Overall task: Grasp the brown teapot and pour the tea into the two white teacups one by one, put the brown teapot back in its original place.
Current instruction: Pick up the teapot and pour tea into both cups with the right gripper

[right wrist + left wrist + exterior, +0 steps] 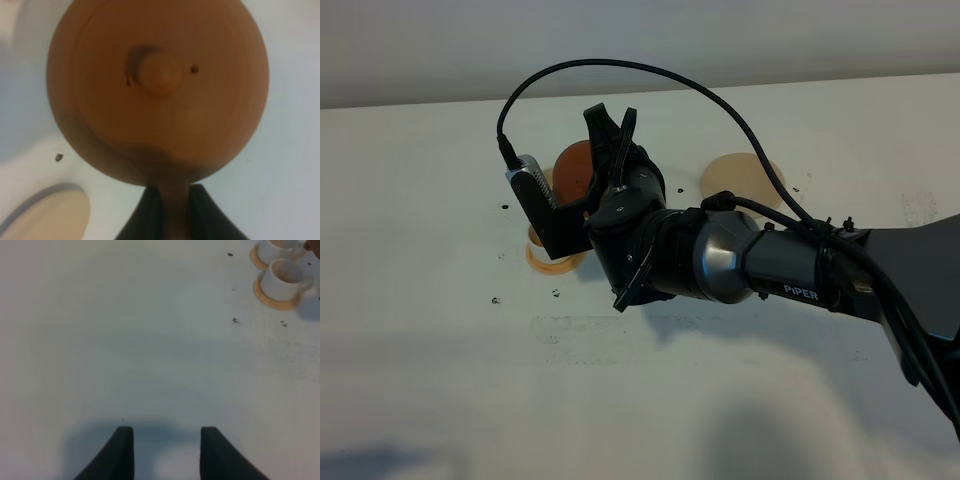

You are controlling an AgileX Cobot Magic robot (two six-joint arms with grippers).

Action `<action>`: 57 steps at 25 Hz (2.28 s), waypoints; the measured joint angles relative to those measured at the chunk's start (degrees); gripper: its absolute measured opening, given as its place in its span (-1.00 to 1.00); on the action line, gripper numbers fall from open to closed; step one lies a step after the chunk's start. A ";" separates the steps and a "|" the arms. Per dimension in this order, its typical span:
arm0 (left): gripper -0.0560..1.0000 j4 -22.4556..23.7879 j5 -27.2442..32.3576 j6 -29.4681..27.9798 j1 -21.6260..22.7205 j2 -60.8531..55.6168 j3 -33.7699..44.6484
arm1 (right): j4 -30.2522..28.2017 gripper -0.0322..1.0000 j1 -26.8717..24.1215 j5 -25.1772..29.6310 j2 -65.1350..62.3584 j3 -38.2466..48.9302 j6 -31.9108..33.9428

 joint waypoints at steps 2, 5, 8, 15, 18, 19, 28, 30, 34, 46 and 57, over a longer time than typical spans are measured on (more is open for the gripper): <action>-0.31 0.00 0.00 0.00 0.00 0.00 0.00 | -0.48 -0.76 0.00 0.06 0.00 0.00 0.00; -0.31 0.00 0.00 0.00 0.00 0.00 0.00 | -0.87 -0.76 0.00 0.36 0.00 0.00 -0.05; -0.31 0.00 0.00 0.00 0.00 0.00 0.00 | -1.06 -0.76 0.00 0.62 0.00 0.00 -0.26; -0.31 0.00 0.00 0.00 0.00 0.00 0.00 | -1.75 -0.76 0.00 1.05 0.00 0.00 -0.32; -0.31 0.00 0.00 0.00 0.00 0.00 0.00 | -2.31 -0.76 0.00 1.10 0.00 0.00 -0.40; -0.31 0.00 0.00 0.00 0.00 0.00 0.00 | -2.39 -0.76 0.00 1.10 0.00 0.00 -0.40; -0.31 0.00 0.00 0.00 0.00 0.00 0.00 | -2.77 -0.76 0.00 1.10 0.00 0.00 -1.52; -0.31 0.00 0.00 0.00 0.00 0.00 0.00 | -2.82 -0.76 0.00 1.10 0.00 0.00 -1.63; -0.31 0.00 0.00 0.00 0.00 0.00 0.00 | -3.76 -0.76 0.00 1.36 0.00 0.00 -2.00; -0.31 0.00 0.00 0.00 0.00 0.00 0.00 | -5.24 -0.76 0.00 2.18 0.00 0.00 -2.96; -0.31 0.00 0.00 0.00 0.00 0.00 0.00 | -6.82 -0.76 0.00 2.59 0.00 0.00 -3.01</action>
